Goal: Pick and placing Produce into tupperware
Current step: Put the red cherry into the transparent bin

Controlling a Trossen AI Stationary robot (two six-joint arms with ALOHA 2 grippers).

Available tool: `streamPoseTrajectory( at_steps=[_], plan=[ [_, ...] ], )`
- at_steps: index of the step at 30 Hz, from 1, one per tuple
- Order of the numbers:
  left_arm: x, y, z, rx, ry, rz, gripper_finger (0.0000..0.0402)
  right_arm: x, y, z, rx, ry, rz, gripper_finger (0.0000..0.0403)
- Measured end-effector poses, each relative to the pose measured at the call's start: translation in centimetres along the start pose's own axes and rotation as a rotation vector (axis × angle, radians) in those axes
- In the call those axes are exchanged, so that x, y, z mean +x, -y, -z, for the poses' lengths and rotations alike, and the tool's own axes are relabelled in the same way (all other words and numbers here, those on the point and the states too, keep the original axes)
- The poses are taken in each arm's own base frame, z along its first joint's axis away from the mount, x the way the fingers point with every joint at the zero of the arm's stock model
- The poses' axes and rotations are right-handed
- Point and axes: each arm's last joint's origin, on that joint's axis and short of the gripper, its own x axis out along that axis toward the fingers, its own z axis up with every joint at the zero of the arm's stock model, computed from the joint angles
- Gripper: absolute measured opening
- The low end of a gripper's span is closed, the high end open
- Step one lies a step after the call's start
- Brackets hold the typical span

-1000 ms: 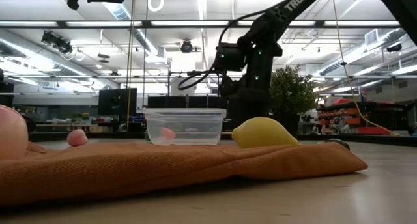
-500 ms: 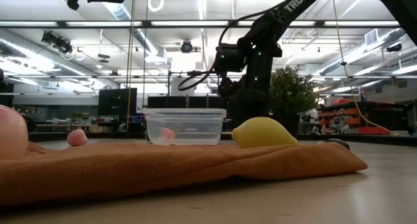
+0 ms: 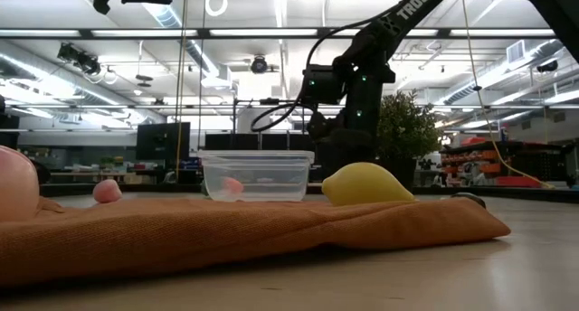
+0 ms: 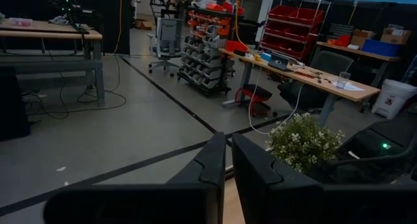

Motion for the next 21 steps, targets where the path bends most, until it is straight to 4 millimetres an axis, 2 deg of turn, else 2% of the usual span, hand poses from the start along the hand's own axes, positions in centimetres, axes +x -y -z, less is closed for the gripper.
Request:
streamPoseTrajectory(
  at_steps=[4,10,15,21],
  plan=[
    [0.0,0.0,0.0,0.000,0.000,0.000,0.0026,0.0,0.0,-0.1,0.010,0.008,0.015,0.0101],
    [0.0,0.0,0.0,0.000,0.000,0.000,0.0025,0.0,0.1,-0.1,0.013,0.013,0.027,0.0011],
    [0.0,0.0,0.0,0.000,0.000,0.000,0.0032,-0.5,0.1,-0.1,0.054,0.013,0.069,0.0002],
    [0.0,0.0,0.0,0.001,0.000,0.000,0.0026,-2.8,-0.1,-0.1,0.098,0.062,0.065,0.0000]
  ],
)
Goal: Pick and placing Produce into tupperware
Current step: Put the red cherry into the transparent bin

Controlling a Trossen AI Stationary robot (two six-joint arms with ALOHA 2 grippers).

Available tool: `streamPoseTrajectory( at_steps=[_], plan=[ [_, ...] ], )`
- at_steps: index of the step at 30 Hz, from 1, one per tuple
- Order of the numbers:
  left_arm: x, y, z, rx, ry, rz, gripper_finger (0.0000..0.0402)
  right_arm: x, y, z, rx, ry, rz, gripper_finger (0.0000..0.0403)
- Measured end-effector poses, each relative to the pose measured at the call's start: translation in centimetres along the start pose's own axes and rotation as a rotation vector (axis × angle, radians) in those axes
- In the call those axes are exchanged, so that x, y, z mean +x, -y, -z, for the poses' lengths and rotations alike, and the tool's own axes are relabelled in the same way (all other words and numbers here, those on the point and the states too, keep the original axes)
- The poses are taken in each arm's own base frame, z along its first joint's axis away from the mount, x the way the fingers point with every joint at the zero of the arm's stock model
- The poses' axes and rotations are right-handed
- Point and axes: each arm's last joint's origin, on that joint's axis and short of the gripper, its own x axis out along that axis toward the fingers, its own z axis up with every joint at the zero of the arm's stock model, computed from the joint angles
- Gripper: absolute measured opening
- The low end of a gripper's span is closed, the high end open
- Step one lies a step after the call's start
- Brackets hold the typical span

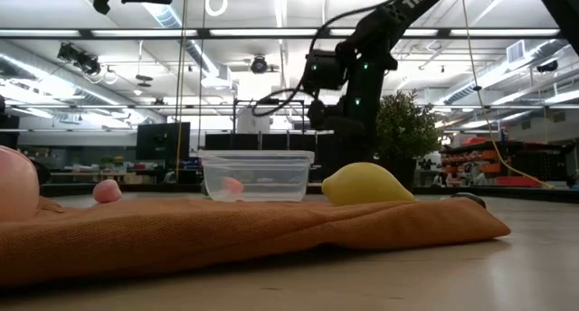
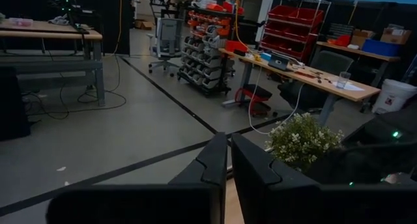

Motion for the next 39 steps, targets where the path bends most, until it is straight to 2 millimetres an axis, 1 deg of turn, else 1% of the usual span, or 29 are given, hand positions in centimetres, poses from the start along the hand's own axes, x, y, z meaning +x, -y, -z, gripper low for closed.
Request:
streamPoseTrajectory(
  at_steps=[5,7,9,12,15,17,20,25,29,33,39],
  plan=[
    [0.0,0.0,0.0,0.000,0.000,0.000,0.0021,-2.7,-0.1,0.1,0.012,0.053,-0.016,0.0000],
    [0.0,0.0,0.0,0.001,0.000,0.000,0.0022,-3.3,-0.1,0.1,0.010,0.069,-0.039,0.0000],
    [0.0,0.0,0.0,0.001,0.000,0.000,0.0025,-3.5,0.0,0.1,0.016,0.072,-0.067,0.0000],
    [0.0,0.0,0.0,0.001,0.000,0.000,0.0029,-3.2,0.1,0.1,-0.008,0.066,-0.103,0.0000],
    [0.0,0.0,0.0,0.001,0.000,0.000,0.0031,-2.6,-0.1,0.0,-0.082,0.064,-0.101,0.0006],
    [0.0,0.0,0.0,0.002,-0.001,0.000,0.0031,-2.2,-0.3,-0.1,-0.141,0.059,-0.102,0.0018],
    [0.0,0.0,0.0,0.002,-0.001,0.000,0.0028,-1.6,-0.4,-0.1,-0.200,0.052,-0.104,0.0045],
    [0.0,0.0,0.0,0.005,-0.001,-0.001,0.0023,-0.8,-0.1,-0.1,-0.204,0.036,-0.060,0.0103],
    [0.0,0.0,0.1,0.011,-0.007,-0.002,0.0029,-0.2,0.0,-0.1,-0.204,0.017,-0.015,0.0131],
    [0.0,0.0,0.1,0.015,-0.011,-0.003,0.0034,1.0,0.0,0.0,-0.197,-0.016,-0.009,0.0136],
    [0.0,0.0,0.1,0.015,-0.011,-0.003,0.0035,2.1,0.4,-0.1,-0.140,-0.031,0.016,0.0122]
  ],
)
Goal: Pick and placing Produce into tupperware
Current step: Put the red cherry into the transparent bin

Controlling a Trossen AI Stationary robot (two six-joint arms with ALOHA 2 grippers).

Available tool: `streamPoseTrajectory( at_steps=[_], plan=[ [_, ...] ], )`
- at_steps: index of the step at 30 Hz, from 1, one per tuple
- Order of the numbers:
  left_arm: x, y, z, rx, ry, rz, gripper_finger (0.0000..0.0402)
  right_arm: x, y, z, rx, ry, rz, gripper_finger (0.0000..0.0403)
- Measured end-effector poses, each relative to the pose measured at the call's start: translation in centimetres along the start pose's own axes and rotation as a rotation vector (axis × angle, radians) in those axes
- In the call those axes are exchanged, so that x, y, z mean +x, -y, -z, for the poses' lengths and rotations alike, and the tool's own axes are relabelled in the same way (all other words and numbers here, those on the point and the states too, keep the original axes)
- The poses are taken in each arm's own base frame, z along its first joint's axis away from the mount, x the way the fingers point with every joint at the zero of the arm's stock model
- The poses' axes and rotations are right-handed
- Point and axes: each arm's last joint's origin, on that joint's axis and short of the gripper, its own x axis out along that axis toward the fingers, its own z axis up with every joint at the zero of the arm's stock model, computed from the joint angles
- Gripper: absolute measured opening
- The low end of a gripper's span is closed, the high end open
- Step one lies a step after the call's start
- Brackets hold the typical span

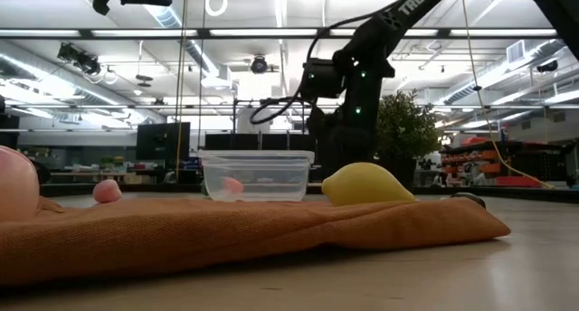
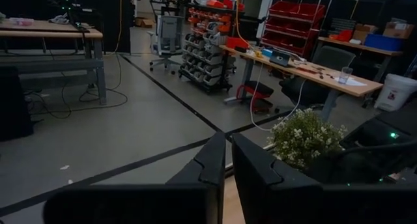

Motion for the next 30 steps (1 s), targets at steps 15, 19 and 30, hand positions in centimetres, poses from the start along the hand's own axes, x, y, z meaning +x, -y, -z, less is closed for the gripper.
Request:
streamPoseTrajectory(
  at_steps=[15,19,30],
  plan=[
    [0.0,0.0,0.0,-0.002,0.000,-0.001,0.0026,0.7,0.5,0.2,0.015,-0.029,-0.006,0.0008],
    [0.0,0.0,0.0,-0.002,0.000,0.000,0.0031,0.4,0.3,0.2,0.036,-0.024,0.019,0.0001],
    [0.0,0.0,0.0,-0.001,0.000,-0.001,0.0021,-3.2,-0.1,0.4,0.053,0.025,0.026,0.0000]
  ],
)
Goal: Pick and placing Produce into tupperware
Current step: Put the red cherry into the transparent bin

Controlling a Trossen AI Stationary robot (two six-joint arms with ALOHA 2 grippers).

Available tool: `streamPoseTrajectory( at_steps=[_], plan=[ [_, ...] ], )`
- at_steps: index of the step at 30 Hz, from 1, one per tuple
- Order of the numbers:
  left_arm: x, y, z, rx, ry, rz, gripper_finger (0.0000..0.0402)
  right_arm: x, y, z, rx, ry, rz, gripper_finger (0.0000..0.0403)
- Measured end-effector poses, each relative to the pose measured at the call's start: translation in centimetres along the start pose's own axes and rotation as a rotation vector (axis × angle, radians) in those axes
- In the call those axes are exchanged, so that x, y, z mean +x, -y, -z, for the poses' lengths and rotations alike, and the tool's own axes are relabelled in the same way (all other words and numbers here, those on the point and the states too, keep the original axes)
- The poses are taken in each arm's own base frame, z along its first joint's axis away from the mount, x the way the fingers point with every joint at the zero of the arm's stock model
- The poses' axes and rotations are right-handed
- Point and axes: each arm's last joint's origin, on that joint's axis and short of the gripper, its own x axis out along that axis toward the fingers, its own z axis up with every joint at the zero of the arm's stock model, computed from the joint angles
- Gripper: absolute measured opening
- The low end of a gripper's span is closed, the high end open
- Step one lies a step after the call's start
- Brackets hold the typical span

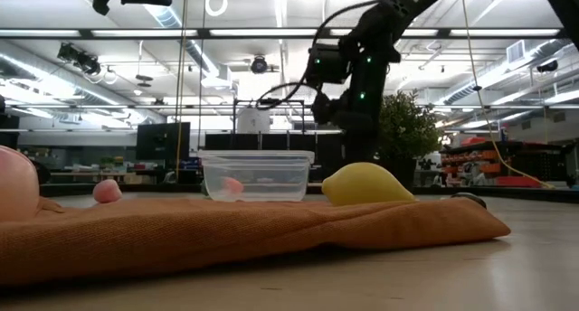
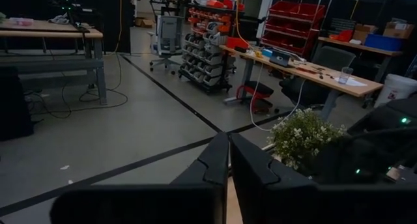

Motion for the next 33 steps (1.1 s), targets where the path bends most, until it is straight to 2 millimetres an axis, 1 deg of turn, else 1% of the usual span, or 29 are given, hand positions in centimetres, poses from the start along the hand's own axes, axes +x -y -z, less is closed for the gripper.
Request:
streamPoseTrajectory(
  at_steps=[2,5,9,14,19,23,28,31,33],
  plan=[
    [0.0,0.0,0.0,0.000,0.000,0.000,0.0022,-0.5,0.0,-0.1,0.000,0.021,-0.004,0.0000],
    [0.0,0.0,0.0,0.001,0.000,0.000,0.0025,-0.5,0.4,-0.1,-0.003,0.014,-0.011,0.0000],
    [0.0,0.0,0.0,0.005,-0.003,-0.001,0.0030,-0.1,0.6,0.0,-0.078,0.011,-0.022,0.0005],
    [0.0,0.0,0.1,0.006,-0.005,-0.001,0.0030,0.1,0.6,0.3,-0.169,-0.003,-0.032,0.0036],
    [0.0,0.0,0.1,0.006,-0.004,-0.001,0.0024,0.8,0.6,1.1,-0.173,-0.036,-0.034,0.0078],
    [0.0,0.0,0.1,0.006,-0.004,-0.001,0.0026,1.6,0.5,2.1,-0.182,-0.079,-0.022,0.0102],
    [0.0,0.0,0.1,0.006,-0.004,-0.001,0.0033,2.3,0.2,2.8,-0.229,-0.107,0.058,0.0114],
    [0.0,0.0,0.1,0.005,-0.004,-0.001,0.0034,2.2,0.0,2.3,-0.258,-0.065,0.086,0.0118],
    [0.0,0.0,0.1,0.006,-0.004,-0.001,0.0032,2.2,0.0,2.3,-0.256,-0.066,0.084,0.0121]
  ],
)
